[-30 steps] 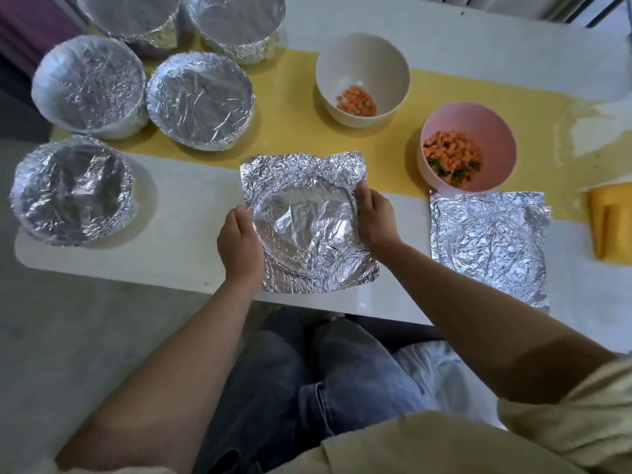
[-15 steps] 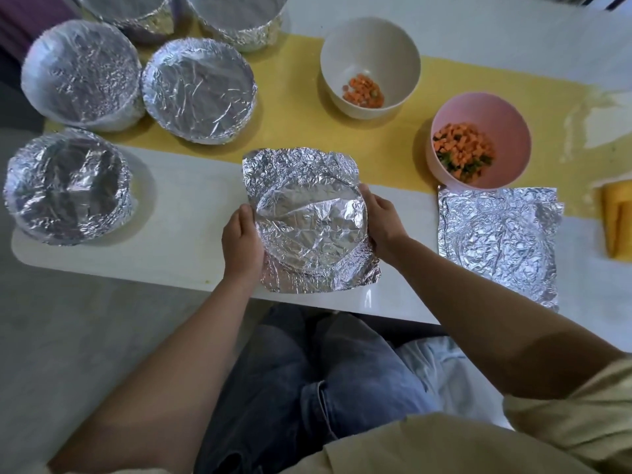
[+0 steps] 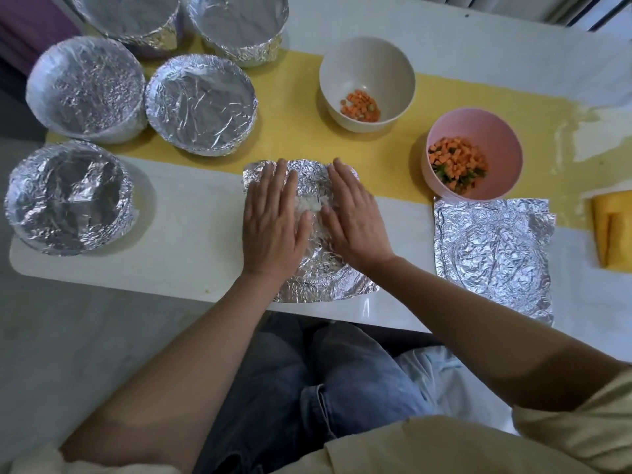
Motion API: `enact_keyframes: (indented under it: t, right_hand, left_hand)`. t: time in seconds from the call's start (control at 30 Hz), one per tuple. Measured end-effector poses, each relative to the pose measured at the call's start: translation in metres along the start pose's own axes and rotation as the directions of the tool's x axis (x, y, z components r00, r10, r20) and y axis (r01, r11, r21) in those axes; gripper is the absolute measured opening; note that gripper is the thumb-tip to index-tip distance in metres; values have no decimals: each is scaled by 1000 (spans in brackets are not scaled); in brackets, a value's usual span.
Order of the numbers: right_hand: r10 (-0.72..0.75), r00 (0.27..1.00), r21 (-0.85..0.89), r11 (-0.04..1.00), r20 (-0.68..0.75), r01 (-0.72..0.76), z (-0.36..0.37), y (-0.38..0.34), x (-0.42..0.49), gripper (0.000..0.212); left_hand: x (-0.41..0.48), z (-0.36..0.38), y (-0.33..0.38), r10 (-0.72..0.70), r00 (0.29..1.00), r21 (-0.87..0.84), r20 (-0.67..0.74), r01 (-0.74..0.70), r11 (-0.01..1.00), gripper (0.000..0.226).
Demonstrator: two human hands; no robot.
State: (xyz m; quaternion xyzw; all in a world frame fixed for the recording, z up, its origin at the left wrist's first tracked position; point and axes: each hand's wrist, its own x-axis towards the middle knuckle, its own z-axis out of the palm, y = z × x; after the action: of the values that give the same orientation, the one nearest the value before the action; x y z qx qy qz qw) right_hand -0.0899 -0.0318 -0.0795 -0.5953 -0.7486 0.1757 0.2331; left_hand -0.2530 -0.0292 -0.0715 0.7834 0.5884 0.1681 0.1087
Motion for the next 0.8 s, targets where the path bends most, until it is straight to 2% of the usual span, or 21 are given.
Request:
enact_keyframes:
  t: [0.07,0.2,0.27,0.37,0.43,0.53,0.63,0.73,0.8]
  right_hand:
    - [18,999,4,1000,35,-18,6,0,1,59]
    - [48,999,68,996,15,-49,7,3,1,56]
    - [77,997,107,991,2,-77,7,3,1,56]
    - [142,990,169,976,-13,-138,8,3,0,52]
    - [218,976,237,949,-4,-210,7,3,2,45]
    - [340,940,339,881,30,-329,3,6,5,32]
    - [385,923,310,876,16,-370,0,14,1,25]
    - [417,909,320,863,-17,-390,-3,10,-12,27]
    - [430,899,316,866,-78,-387,-2,4,-23,31]
  left_hand:
    - [-2,6,-7,-2,998,-21,61,4,1000,65]
    - [-1,10,-10,-51,998,-52,41,53,997,59]
    - [-1,10,-9,-139,990,-83,13,139,987,55]
    - [-3,10,-9,-324,946,-229,16,319,920,52]
    - [-3,9,-10,-373,927,-286,25,365,886,51]
    - [1,7,-13,-331,942,-305,57,332,892,45]
    - [16,2,-21,-195,974,-260,119,220,940,40]
    - [40,-4,-25,-66,983,-98,172,84,992,43]
    - [49,-4,-17,-63,976,0,208,65,998,42]
